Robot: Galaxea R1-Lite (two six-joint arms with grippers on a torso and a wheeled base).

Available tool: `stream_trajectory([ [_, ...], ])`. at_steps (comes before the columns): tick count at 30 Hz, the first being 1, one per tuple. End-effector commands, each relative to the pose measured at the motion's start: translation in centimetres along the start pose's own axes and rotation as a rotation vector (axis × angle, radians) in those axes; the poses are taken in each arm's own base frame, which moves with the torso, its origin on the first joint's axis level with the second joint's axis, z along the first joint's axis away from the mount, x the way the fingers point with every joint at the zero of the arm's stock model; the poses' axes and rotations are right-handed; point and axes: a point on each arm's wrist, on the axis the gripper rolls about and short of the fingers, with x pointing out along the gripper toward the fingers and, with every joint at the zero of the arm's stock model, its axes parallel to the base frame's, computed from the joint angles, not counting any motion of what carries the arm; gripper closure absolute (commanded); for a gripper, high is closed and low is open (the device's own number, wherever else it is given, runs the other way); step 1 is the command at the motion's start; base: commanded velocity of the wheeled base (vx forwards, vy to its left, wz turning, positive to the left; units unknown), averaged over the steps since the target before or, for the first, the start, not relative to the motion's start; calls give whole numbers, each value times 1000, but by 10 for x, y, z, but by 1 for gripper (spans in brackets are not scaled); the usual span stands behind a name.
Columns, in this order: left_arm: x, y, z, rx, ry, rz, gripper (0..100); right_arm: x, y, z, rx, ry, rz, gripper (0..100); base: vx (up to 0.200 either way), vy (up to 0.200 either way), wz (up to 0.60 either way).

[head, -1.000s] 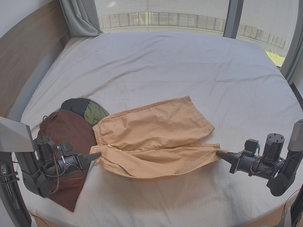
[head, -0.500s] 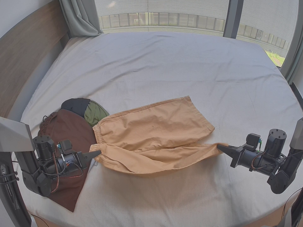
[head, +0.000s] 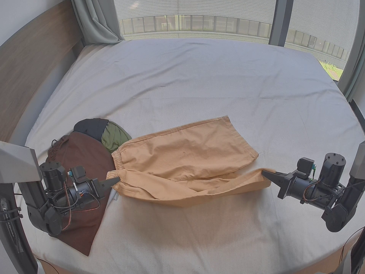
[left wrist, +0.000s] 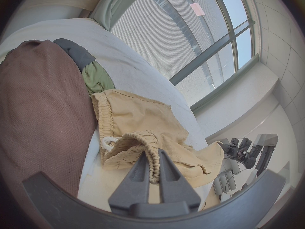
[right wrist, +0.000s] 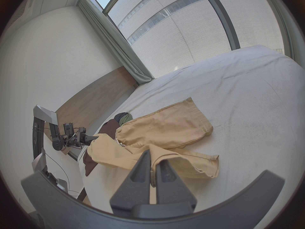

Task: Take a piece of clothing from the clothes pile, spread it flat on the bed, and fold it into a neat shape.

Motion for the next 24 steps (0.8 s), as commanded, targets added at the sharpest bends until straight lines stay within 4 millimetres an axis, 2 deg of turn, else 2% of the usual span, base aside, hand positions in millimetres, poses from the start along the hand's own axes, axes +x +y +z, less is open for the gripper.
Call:
stream_trajectory([
  [1,3,-1,4,6,-19,3,100,3,1,4,-10,-19,7,100,0,0,0],
  [24,7,-1,14,-1,-72,17,100,36,-4,43,-43,-180,41,100,0,0,0],
])
